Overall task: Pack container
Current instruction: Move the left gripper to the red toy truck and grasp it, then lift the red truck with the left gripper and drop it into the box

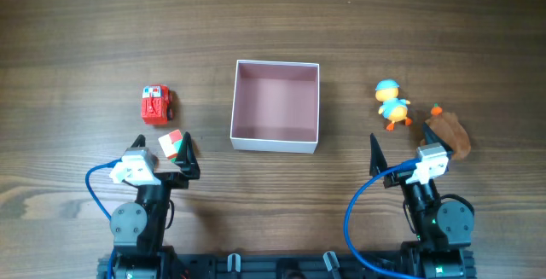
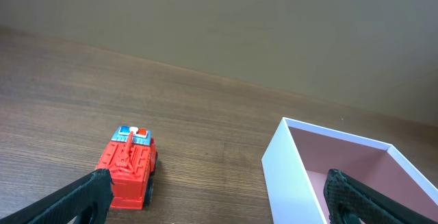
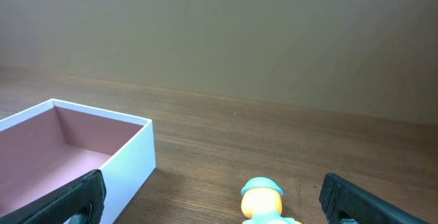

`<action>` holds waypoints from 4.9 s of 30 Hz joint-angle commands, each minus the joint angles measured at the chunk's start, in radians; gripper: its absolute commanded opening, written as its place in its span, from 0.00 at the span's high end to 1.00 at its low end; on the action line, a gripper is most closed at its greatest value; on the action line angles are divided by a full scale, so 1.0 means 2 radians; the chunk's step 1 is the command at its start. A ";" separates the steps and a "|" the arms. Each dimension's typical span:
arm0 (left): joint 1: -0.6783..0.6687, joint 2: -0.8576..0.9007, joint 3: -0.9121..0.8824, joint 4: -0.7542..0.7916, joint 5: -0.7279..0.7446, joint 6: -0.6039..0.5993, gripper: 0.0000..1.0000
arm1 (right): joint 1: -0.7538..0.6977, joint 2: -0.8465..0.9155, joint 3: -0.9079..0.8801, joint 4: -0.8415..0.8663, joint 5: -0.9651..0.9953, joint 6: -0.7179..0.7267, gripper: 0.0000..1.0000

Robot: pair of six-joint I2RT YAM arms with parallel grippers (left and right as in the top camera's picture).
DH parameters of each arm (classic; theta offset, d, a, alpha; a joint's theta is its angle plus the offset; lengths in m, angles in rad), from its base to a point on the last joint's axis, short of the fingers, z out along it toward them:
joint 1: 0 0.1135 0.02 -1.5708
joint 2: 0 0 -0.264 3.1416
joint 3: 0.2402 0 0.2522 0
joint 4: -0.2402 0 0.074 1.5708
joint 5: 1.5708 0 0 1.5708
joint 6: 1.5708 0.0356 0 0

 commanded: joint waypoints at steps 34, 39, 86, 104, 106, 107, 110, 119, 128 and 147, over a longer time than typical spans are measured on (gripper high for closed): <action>0.005 -0.003 -0.004 0.000 -0.002 -0.006 0.00 | -0.001 -0.005 -0.001 0.003 -0.006 -0.002 0.00; 0.005 -0.002 -0.004 0.000 -0.003 -0.006 0.00 | -0.001 0.019 -0.001 0.002 -0.005 0.090 0.00; 0.095 0.962 0.690 -0.449 -0.019 0.179 0.13 | -0.001 0.559 0.561 -0.532 0.011 0.073 0.00; 0.054 0.937 0.720 -0.466 -0.008 0.141 0.91 | -0.001 0.559 0.561 -0.531 0.011 0.073 0.00; 0.015 0.897 0.789 -0.512 -0.008 0.122 0.96 | -0.001 0.559 0.561 -0.531 0.011 0.073 0.00; -0.010 0.875 0.824 -0.529 -0.008 0.122 0.96 | -0.001 0.559 0.561 -0.532 0.011 0.073 0.00; -0.075 0.825 0.864 -0.533 -0.015 0.103 0.96 | -0.001 0.559 0.561 -0.532 0.011 0.073 0.00; -0.233 0.891 0.852 -0.549 -0.005 0.044 0.96 | -0.001 0.559 0.561 -0.532 0.011 0.073 0.00; -0.230 1.032 0.852 -0.479 -0.048 0.034 0.96 | -0.001 0.559 0.561 -0.534 0.011 0.073 0.00; -0.236 1.050 0.852 -0.479 -0.128 -0.003 0.30 | -0.001 0.559 0.561 -0.534 0.011 0.073 0.00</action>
